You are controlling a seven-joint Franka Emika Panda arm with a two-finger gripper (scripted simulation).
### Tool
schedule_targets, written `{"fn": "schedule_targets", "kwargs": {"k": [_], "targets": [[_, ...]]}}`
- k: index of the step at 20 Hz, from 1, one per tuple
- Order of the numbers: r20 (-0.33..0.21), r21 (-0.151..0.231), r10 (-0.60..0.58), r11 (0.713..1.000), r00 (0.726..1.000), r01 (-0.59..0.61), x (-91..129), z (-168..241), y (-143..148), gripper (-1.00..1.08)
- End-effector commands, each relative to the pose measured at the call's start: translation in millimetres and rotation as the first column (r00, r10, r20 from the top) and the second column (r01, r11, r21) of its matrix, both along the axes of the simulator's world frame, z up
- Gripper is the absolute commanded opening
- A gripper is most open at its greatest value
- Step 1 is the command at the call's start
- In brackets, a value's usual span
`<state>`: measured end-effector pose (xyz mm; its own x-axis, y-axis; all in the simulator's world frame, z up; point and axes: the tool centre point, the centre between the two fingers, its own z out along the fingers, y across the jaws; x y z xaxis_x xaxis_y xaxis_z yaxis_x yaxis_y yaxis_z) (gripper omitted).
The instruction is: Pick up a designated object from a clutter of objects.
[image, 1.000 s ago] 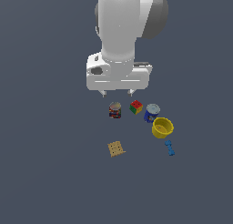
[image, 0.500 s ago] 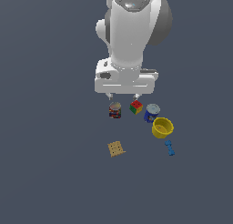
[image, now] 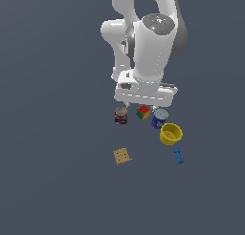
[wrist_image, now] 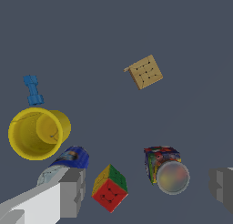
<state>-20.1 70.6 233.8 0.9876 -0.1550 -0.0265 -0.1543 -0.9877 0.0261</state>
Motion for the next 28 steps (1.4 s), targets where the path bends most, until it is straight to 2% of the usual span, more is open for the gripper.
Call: {"fn": "schedule_targets", "kwargs": {"k": [1,11,20,28], "targets": [[0.004,-0.002,-0.038,0.999,0.999,0.038,-4,-11,12,1.0],[0.02,-0.002,-0.184,0.983,0.983,0.184,-23,-51,60,1.0],[0.029,0.008,-0.31,0.951,0.95,0.31,-48,-84,100,1.0],[0.031,0.018,-0.383,0.924,0.923,0.383,-66,-103,123,1.0]]}}
